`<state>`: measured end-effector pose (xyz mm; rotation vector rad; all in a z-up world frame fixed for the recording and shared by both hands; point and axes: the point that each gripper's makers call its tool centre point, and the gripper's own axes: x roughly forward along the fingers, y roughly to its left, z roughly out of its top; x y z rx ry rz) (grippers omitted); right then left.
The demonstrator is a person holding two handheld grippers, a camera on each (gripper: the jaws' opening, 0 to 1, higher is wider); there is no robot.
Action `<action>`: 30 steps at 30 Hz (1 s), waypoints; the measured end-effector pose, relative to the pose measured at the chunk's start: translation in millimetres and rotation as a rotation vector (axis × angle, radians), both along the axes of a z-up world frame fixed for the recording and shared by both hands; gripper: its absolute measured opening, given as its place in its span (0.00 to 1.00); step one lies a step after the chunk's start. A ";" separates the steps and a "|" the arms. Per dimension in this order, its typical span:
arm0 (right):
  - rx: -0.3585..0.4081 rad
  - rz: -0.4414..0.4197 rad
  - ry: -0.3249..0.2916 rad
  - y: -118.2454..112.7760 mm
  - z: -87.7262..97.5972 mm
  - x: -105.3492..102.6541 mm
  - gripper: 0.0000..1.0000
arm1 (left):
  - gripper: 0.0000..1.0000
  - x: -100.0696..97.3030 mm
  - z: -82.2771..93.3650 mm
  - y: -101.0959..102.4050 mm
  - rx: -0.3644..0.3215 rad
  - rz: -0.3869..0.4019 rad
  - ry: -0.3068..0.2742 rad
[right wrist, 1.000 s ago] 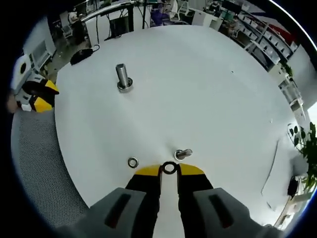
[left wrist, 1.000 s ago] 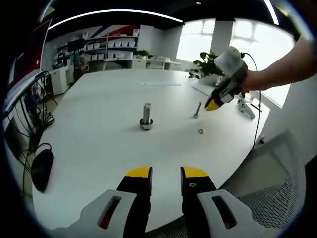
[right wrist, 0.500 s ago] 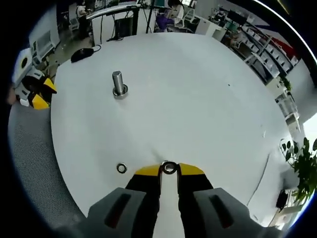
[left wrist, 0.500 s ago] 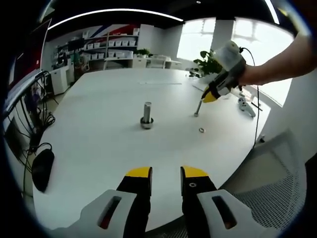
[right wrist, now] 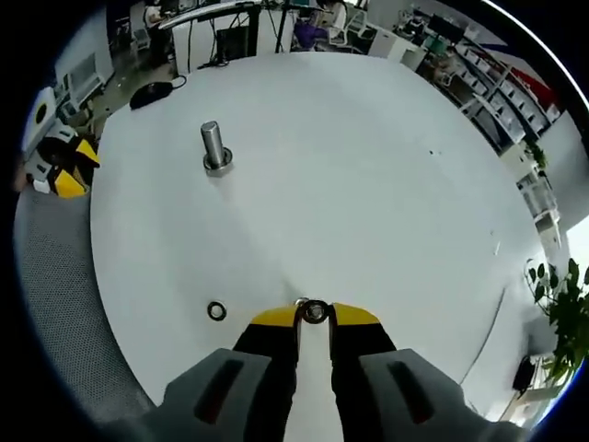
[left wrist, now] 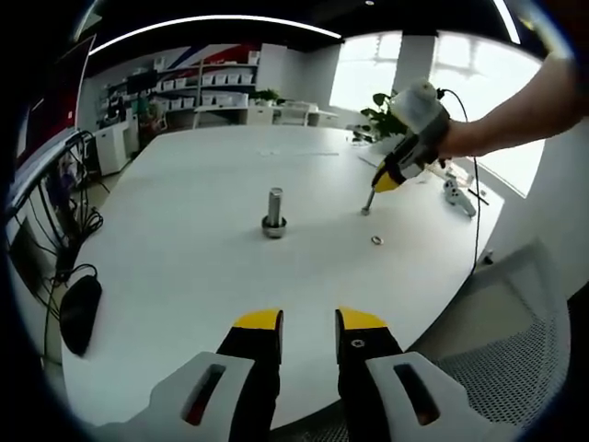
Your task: Place the washer onto the threaded stud by aligning its center hole with the stud, sliding it down to the base, and recovering from edge contact or off-axis alignment until the washer reaches the visible bottom stop.
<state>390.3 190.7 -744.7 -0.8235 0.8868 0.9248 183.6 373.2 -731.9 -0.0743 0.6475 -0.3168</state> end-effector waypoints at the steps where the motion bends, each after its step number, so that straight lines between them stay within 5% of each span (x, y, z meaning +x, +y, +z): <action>1: -0.001 -0.004 0.009 0.3 -1.5 -0.2 0.14 | 0.20 0.2 -0.4 0.1 0.000 0.000 0.001; 18: -0.052 -0.031 0.134 -0.9 -42.6 1.6 0.15 | 0.20 -0.5 -2.7 0.5 0.006 0.000 0.011; 30: -0.048 -0.035 0.149 1.7 -44.7 -1.5 0.16 | 0.19 -0.7 -3.4 0.6 0.009 -0.002 0.014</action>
